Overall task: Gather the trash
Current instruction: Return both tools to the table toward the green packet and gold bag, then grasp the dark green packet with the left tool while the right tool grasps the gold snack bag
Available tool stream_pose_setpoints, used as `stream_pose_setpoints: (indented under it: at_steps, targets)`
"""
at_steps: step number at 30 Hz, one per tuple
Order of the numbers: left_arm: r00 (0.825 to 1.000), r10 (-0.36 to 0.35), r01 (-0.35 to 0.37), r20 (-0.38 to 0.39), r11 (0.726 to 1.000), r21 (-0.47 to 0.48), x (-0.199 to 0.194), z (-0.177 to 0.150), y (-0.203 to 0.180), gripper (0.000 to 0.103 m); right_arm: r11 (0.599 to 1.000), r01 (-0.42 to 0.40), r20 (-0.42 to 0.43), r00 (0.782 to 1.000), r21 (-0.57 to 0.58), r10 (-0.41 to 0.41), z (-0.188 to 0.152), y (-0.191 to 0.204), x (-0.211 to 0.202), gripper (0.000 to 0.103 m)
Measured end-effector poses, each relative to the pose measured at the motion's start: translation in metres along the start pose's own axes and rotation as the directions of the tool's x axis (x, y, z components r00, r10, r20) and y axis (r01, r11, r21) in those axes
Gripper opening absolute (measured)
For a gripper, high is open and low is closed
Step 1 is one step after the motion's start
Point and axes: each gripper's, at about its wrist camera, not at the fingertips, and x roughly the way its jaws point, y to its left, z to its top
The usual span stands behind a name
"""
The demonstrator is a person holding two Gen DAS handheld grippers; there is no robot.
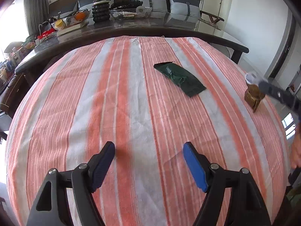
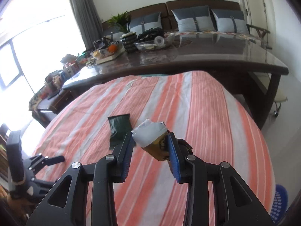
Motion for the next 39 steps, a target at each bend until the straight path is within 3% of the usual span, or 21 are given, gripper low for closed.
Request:
stream_pose_setpoints:
  at_steps: [3,5,9,11,12,14,17,20,22,25,33,35,37,39]
  targets:
    - [0.999,-0.038,0.038,0.007,0.999,-0.034,0.009,0.030,-0.012,0.077,0.998,0.008,-0.026,1.000,-0.067,-0.010,-0.041,0.001,-0.025,0.039]
    - [1.000,-0.015,0.015,0.007,0.998,-0.056,0.024,0.053,-0.020,0.077,0.991,0.014,-0.049,0.999,-0.131,-0.020,-0.067,0.012,-0.035,0.038]
    - [0.999,-0.035,0.028,-0.036,0.984,-0.176,0.061,0.085,-0.026,0.077,0.976,0.022,-0.082,0.996,-0.219,-0.041,-0.102,0.033,-0.041,0.038]
    - [1.000,0.017,-0.021,-0.026,0.982,-0.190,0.070,0.098,-0.033,0.077,0.965,0.029,-0.057,0.997,-0.260,-0.045,-0.102,0.042,-0.046,0.048]
    - [0.999,0.022,-0.028,-0.029,0.980,-0.196,0.074,0.103,-0.037,0.077,0.963,0.024,-0.062,0.997,-0.267,-0.042,-0.104,0.044,-0.045,0.061]
    - [0.996,0.074,-0.081,-0.042,0.976,-0.204,0.084,0.110,-0.043,0.077,0.954,0.052,-0.073,0.994,-0.295,-0.077,-0.108,0.049,-0.042,0.062]
    - [0.979,0.196,-0.202,-0.060,0.971,-0.130,0.093,0.114,-0.061,0.078,0.942,0.073,-0.035,0.995,-0.327,-0.089,-0.110,0.053,-0.046,0.062]
    - [0.987,0.161,-0.162,-0.021,0.979,-0.127,0.087,0.104,-0.059,0.076,0.949,0.091,-0.047,0.993,-0.301,-0.110,-0.109,0.048,-0.044,0.062]
    - [0.988,0.154,-0.152,0.016,0.985,-0.087,0.080,0.097,-0.055,0.052,0.961,0.089,-0.062,0.992,-0.264,-0.109,-0.106,0.042,-0.041,0.062]
    - [0.995,0.101,-0.100,0.015,0.994,-0.052,0.068,0.086,-0.042,0.044,0.977,0.075,-0.079,0.993,-0.198,-0.092,-0.102,0.031,-0.040,0.062]
    - [0.999,0.004,-0.002,-0.034,0.999,0.052,-0.004,-0.002,0.004,0.044,1.000,-0.021,-0.104,0.994,-0.004,0.020,-0.099,0.001,-0.043,0.066]
    - [1.000,0.006,-0.005,-0.028,0.998,0.059,-0.019,-0.024,0.012,0.044,1.000,-0.005,-0.139,0.990,0.008,0.006,-0.094,0.006,-0.040,0.070]
    - [1.000,0.009,-0.009,-0.016,0.998,0.054,-0.028,-0.040,0.014,0.044,0.996,-0.007,-0.174,0.984,0.086,0.022,-0.083,0.011,-0.033,0.086]
    - [1.000,0.016,-0.016,0.005,0.998,0.060,-0.035,-0.052,0.011,0.044,0.980,-0.019,-0.186,0.981,0.199,0.057,-0.067,0.015,-0.019,0.086]
